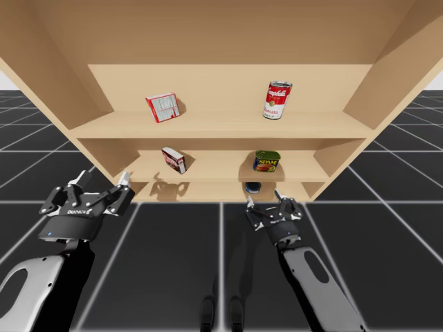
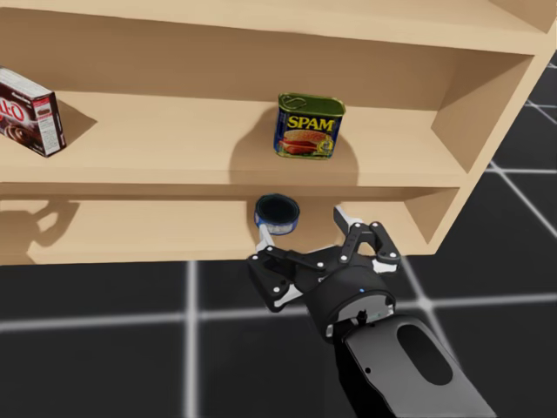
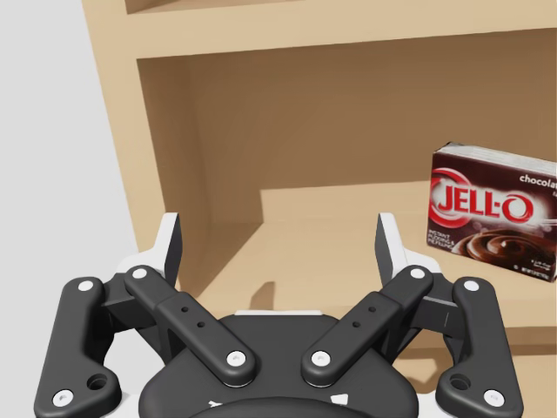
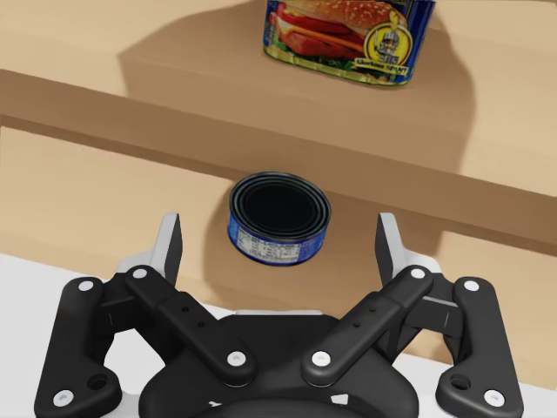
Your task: Find the tuna fish can on the shelf and bring it to me.
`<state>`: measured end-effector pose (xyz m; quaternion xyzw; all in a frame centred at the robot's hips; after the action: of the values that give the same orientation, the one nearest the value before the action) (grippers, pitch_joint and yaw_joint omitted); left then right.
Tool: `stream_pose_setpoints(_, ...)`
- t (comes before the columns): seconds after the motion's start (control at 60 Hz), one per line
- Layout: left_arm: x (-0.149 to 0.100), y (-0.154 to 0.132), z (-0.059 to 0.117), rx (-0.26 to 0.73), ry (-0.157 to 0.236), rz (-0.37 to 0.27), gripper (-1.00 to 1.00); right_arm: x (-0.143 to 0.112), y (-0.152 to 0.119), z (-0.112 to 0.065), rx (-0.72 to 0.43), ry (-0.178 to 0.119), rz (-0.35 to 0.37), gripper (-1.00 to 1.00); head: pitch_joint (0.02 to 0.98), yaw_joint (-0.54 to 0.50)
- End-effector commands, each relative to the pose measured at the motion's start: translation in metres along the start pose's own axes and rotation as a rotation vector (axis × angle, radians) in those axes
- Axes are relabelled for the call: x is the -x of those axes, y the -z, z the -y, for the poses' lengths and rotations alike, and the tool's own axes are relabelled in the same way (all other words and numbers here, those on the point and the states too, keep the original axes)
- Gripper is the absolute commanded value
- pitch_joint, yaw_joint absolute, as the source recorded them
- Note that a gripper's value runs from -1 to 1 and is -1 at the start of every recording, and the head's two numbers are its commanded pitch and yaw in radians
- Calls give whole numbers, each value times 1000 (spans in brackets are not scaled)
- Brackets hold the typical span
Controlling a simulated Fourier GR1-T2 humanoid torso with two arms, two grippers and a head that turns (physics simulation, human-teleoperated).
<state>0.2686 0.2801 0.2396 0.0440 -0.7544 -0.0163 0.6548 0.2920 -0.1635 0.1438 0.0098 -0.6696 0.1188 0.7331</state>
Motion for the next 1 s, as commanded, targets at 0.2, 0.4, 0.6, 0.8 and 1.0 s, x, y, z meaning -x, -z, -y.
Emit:
stream_pose_setpoints(0.2,-1,0,-1,-2,3,3,-1000,14,50,-7,12,-30,-51,-1000,741,-203)
stream_pose_setpoints(0.4,-1,0,-1,-4,0,4,-1000,23,72,-7,8,-27,-94,-1000,740,-202)
stream_pose_setpoints(0.6,-2,0,-2,-6,-3,6,-1000,30,90,-7,3,-6,-135,-1000,737,-198)
stream_pose_setpoints(0.8,-3,0,-3,-4,-8,7,-1000,37,98,-6,-14,30,-167,-1000,735,-197)
stream_pose_setpoints(1.0,-3,0,-3,-2,-10,8,-1000,43,101,-4,-48,61,-212,-965,729,-198)
